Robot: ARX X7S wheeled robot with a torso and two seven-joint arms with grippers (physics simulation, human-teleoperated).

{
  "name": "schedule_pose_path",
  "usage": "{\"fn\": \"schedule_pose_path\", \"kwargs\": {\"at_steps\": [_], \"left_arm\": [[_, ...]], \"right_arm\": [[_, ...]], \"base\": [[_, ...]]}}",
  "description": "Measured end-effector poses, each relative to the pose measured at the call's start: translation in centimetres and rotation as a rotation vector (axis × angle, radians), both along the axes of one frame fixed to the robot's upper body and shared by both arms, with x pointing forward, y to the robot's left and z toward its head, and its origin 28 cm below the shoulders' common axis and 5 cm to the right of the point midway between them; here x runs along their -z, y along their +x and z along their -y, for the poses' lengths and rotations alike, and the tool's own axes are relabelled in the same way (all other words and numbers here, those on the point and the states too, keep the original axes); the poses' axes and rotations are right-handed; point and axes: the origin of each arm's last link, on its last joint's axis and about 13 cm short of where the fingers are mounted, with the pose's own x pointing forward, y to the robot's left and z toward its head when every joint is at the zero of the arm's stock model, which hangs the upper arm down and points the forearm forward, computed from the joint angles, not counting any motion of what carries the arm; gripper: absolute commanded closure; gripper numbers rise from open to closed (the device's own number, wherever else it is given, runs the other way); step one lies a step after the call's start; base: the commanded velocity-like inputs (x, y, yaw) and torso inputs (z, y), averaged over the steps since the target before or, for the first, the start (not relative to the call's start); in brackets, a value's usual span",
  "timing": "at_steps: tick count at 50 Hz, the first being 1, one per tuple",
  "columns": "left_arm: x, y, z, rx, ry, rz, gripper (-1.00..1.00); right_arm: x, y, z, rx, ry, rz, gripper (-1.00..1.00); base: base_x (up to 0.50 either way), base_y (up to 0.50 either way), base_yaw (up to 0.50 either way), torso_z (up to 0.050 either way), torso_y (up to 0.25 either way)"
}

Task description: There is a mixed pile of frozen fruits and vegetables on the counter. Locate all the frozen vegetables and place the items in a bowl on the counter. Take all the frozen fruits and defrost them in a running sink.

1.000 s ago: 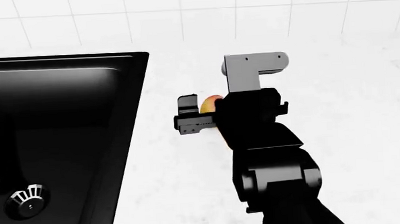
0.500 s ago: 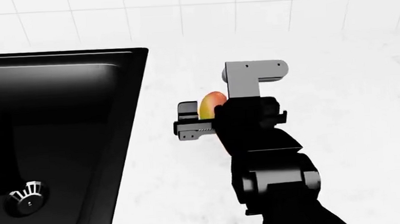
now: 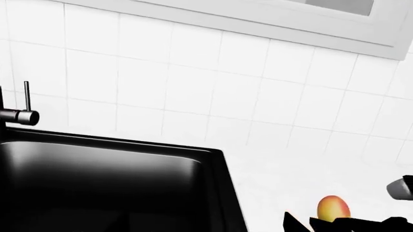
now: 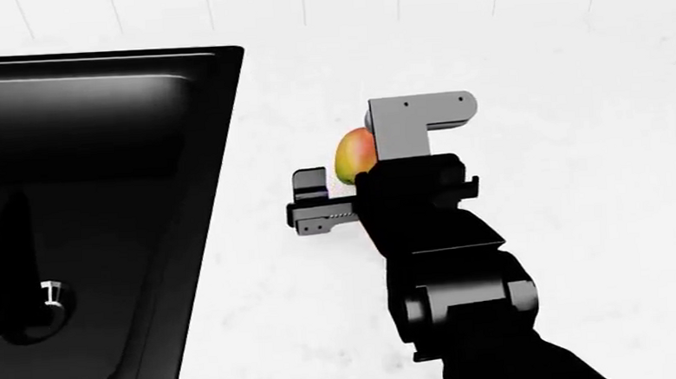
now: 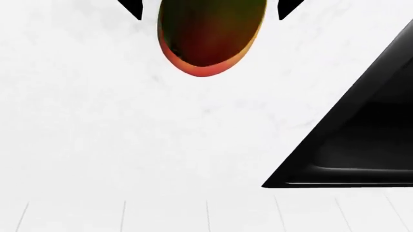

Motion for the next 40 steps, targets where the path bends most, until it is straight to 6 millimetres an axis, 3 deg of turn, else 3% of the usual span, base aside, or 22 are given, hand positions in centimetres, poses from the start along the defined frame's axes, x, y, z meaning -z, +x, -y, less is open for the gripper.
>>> {"fn": "schedule_pose_path", "kwargs": {"at_steps": [15, 22, 31, 40], "left_arm": [[0.0, 0.2, 0.3, 0.023, -0.012, 0.002, -1.00], [-0.4, 0.3, 0.8, 0.065, -0.030, 0.011, -1.00], [-1.2, 0.3, 3.1, 0.302, -0.013, -0.009, -1.00], [-1.3, 0.3, 4.4, 0.429, -0.011, -0.029, -1.00]], "right_arm": [[-1.1, 0.5, 0.2, 0.021, 0.007, 0.059, 1.00], [-3.1, 0.7, 0.9, 0.017, 0.010, 0.099, 1.00], [-6.7, 0.2, 2.4, 0.014, 0.031, 0.160, 1.00], [-8.8, -0.3, 3.3, 0.013, 0.031, 0.200, 1.00]], "base": [[0.00, 0.00, 0.00, 0.000, 0.000], [0.00, 0.00, 0.00, 0.000, 0.000], [0.00, 0.00, 0.00, 0.000, 0.000], [0.00, 0.00, 0.00, 0.000, 0.000]]}}
